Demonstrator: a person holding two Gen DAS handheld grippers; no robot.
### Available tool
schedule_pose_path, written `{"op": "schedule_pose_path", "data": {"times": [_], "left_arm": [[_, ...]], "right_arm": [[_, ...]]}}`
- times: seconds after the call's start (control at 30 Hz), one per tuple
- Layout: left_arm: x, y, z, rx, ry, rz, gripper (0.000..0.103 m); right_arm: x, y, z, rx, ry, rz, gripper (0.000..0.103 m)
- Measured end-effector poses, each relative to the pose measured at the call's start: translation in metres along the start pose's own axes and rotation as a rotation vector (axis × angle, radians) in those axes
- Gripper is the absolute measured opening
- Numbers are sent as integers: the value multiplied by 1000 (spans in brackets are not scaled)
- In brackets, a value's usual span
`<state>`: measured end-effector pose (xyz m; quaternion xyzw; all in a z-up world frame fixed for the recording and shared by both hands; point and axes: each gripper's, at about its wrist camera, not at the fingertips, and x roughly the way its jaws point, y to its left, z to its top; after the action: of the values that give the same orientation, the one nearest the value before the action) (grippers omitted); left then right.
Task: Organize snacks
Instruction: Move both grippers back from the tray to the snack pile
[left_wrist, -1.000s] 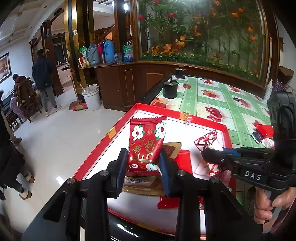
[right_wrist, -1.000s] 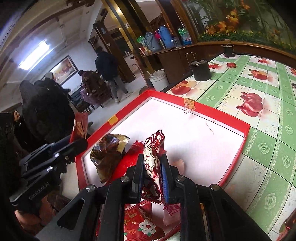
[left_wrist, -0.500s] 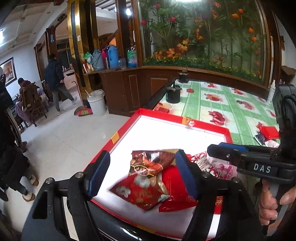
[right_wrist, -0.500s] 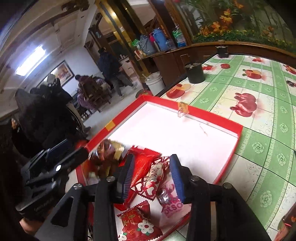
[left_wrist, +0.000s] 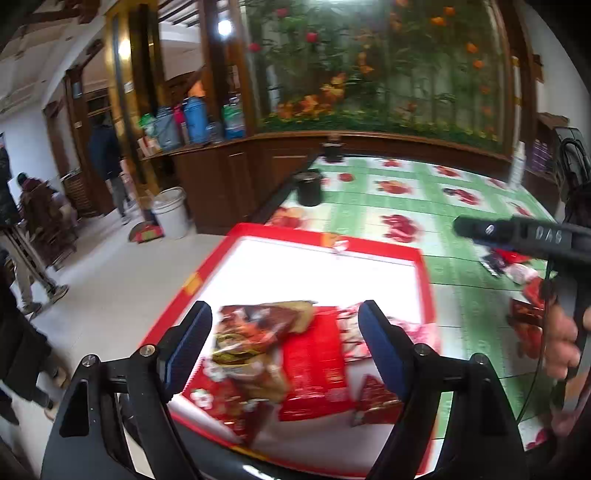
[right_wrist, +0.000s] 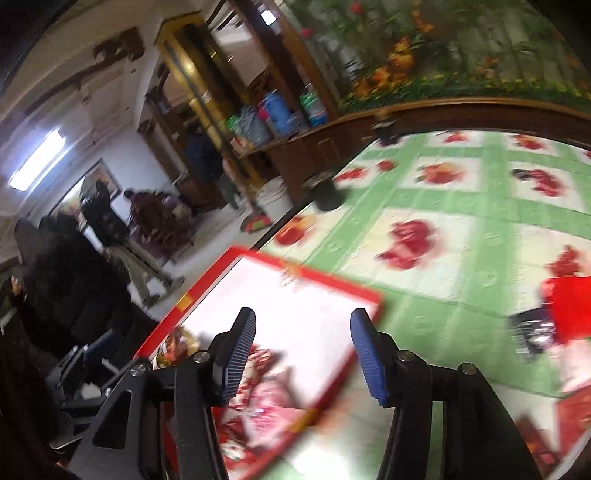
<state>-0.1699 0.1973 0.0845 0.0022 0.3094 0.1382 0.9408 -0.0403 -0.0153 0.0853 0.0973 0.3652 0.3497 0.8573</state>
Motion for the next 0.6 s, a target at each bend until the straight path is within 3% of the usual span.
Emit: {"op": "schedule_pose_path", "data": {"times": [0.07,0.33,0.5,0.6], "left_arm": [[-1,-14,3,31,-2,-46,82],[8,-97,10,199,52,-273,82],[8,-152,7,313,89,-393,82],[8,-179,3,399,87,-403,82]], "right_arm": [[-22,-25,1,30,-35,-42,62],[-113,-145,-17,240,-124,-258,64],[-135,-164,-31,224,-101,-327,64],[-130,-163,-36,181,-45,-342,64]]}}
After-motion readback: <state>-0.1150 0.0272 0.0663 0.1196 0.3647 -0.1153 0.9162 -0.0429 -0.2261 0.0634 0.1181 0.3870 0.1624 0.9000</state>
